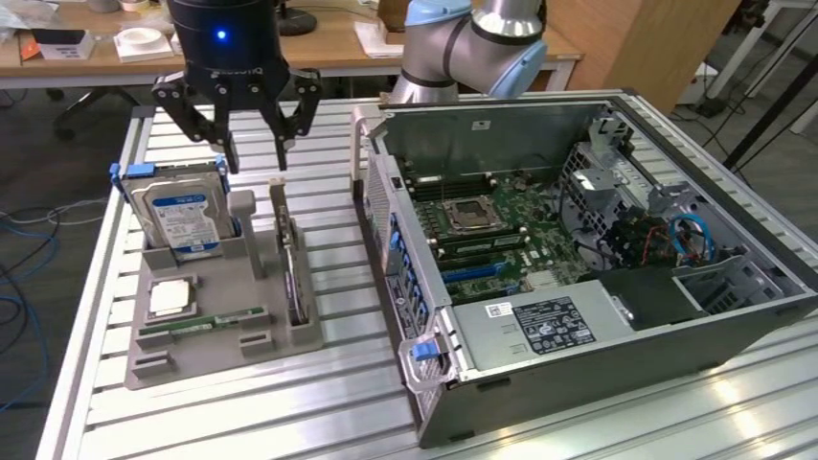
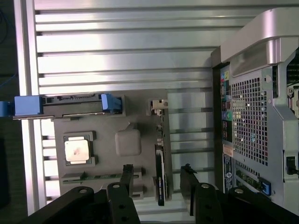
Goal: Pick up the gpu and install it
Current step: 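Pick up the gpu and move the gpu toward the slot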
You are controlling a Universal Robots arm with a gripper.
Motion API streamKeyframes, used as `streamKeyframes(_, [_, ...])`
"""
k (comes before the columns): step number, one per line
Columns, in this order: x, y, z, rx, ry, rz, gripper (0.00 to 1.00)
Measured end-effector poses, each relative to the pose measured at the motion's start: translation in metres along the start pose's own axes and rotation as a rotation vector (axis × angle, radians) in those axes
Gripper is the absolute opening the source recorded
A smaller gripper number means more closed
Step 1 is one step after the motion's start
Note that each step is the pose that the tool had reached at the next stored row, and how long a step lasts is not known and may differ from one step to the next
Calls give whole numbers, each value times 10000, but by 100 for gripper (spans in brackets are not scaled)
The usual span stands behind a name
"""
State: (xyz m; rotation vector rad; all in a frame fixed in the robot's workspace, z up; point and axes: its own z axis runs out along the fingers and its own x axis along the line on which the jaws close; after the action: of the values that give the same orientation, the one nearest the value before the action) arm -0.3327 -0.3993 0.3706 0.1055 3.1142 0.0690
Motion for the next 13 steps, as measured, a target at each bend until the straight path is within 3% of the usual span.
streamKeyframes(13, [-5, -97, 148, 1, 1, 0, 53])
